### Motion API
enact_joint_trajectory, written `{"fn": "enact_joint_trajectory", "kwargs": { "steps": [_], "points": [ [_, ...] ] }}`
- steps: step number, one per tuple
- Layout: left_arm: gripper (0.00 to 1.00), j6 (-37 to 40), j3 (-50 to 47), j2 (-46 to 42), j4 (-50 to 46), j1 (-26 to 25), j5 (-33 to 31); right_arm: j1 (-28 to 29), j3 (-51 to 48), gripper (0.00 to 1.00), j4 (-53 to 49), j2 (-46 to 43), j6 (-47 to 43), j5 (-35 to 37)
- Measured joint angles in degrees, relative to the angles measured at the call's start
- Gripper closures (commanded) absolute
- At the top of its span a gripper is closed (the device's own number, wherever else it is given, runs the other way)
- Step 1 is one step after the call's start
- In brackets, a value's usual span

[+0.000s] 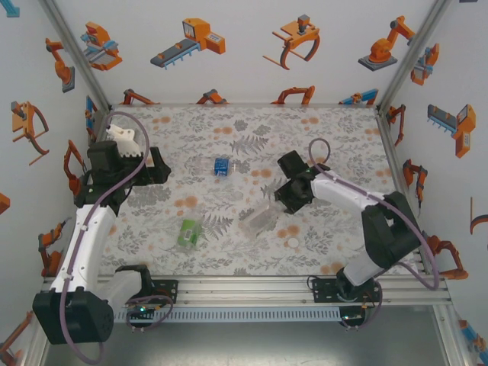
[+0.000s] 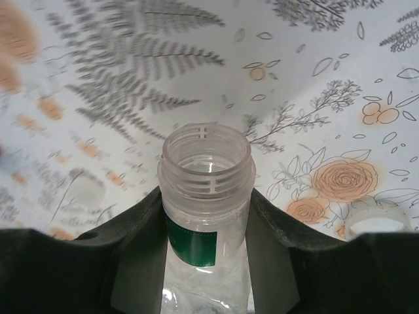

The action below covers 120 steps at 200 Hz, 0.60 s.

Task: Screw on the bottle caps

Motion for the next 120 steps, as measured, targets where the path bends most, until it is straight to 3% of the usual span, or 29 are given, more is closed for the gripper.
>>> {"fn": "enact_joint_trajectory", "kwargs": {
  "steps": [69,120],
  "points": [
    [0.09,-4.59,0.22,-0.28,8.41,-5.64,13.42,0.00,0.59,1.00,13.68,-13.14,-16.98,-1.25],
    [0.10,-8.07,3.82,5.40,13.94,-16.50,18.36,0.00,1.97,1.00,26.99,-16.85,-30.69,-9.27]
  ]
}}
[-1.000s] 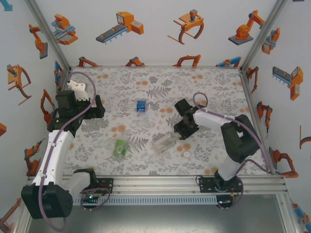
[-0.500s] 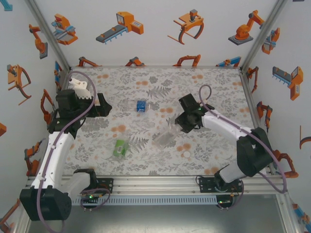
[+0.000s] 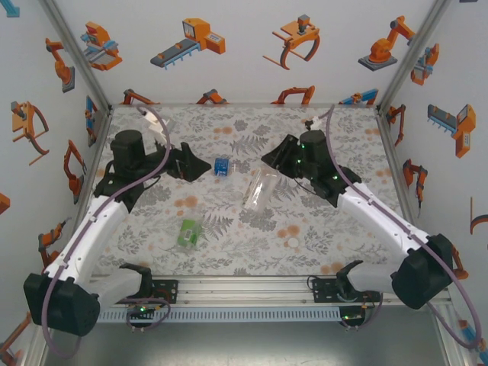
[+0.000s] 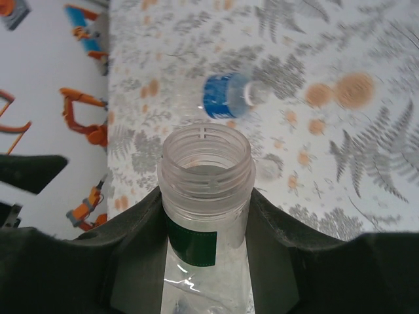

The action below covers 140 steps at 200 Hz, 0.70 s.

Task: Screw on the bottle caps

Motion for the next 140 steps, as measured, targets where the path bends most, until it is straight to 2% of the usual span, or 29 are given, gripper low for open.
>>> {"fn": "enact_joint_trajectory", "kwargs": {
  "steps": [41,95,140],
  "points": [
    [0.10,-2.01,3.17,3.63,6.45,-7.61,4.11,0.07,1.84,1.00,9.20,-1.64,-8.26,-4.24],
    [0.08,-4.07,4.94,5.88,12.96,-11.89,9.03,0.11,2.01,1.00,19.45,-4.24,-16.61,-8.83],
    [0.05,-3.54,6.21,7.39,16.48,-14.40,15.19,0.26,0.68,1.00,31.69,-4.52,-22.80,-23.19]
  ]
}}
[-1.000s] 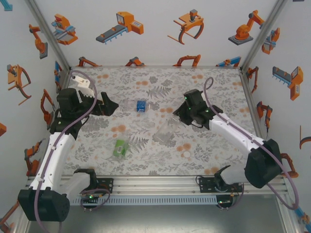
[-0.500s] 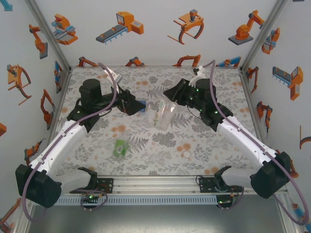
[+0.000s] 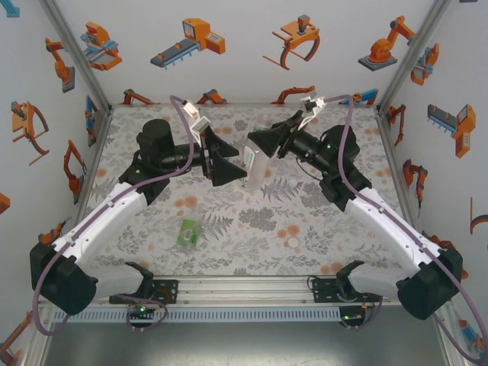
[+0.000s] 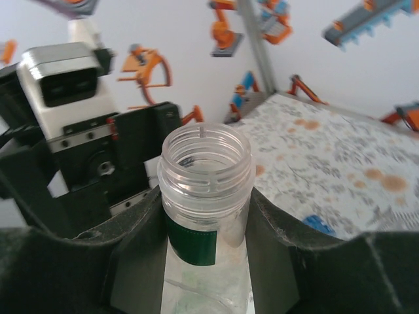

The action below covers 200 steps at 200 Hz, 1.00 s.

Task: Screw on the bottle caps

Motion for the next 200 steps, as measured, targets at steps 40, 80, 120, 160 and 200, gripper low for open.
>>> {"fn": "enact_joint_trajectory", "kwargs": {
  "steps": [40,80,120,160,200],
  "points": [
    [0.03,1.20,-1.38,-1.64,6.40,-0.96,5.11,0.07,0.70,1.00,4.87,-0.87,-2.71,-14.58],
    [0.03,2.40,-1.40,-1.77,10.93,-3.19,8.87,0.20,3.15,1.00,12.11,-1.07,-0.02,-23.32],
    [0.12,3.28,0.33,-0.09,13.18,-6.69,9.84,0.39,3.82,1.00,17.11,-1.09,2.69,-25.55],
    [0.24,2.23,0.74,1.97,19.21,-8.70,8.02,0.50,3.82,1.00,19.52,-1.07,3.91,-25.51],
    [0.28,-0.11,0.79,3.26,24.46,-10.21,6.56,0.50,3.82,1.00,20.55,-1.09,4.20,-25.07]
  ]
}}
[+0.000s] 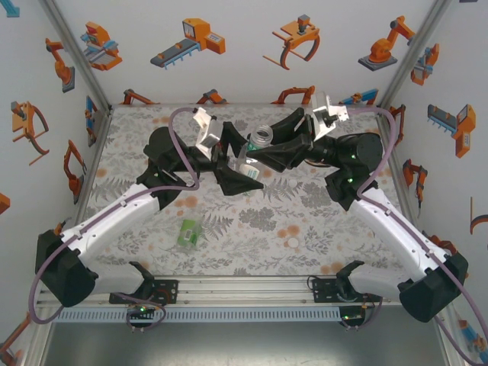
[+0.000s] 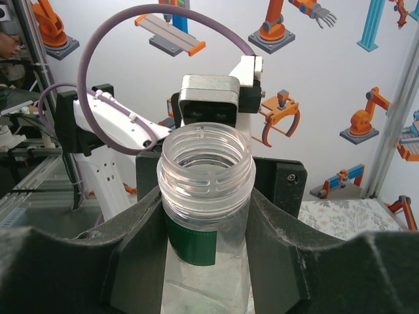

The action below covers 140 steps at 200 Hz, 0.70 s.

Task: Screw on the bottle caps

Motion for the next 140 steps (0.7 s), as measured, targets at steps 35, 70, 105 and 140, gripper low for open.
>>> {"fn": "enact_joint_trajectory", "kwargs": {
  "steps": [35,70,105,140],
  "points": [
    [0.32,-1.44,1.09,1.29,1.05,-0.46,0.11,0.04,0.00,1.00,0.96,0.00,0.17,-0.07],
    [0.36,-2.75,3.26,2.34,1.05,-0.63,1.44,0.02,-0.02,1.00,2.08,0.00,0.22,-0.07],
    [0.47,-3.41,4.85,2.78,0.42,-0.83,2.43,0.02,-0.02,1.00,3.13,0.00,0.63,0.07],
    [0.56,-3.34,5.49,3.06,-0.26,-0.83,3.02,0.02,-0.02,1.00,3.45,0.00,1.05,0.37]
  ]
}}
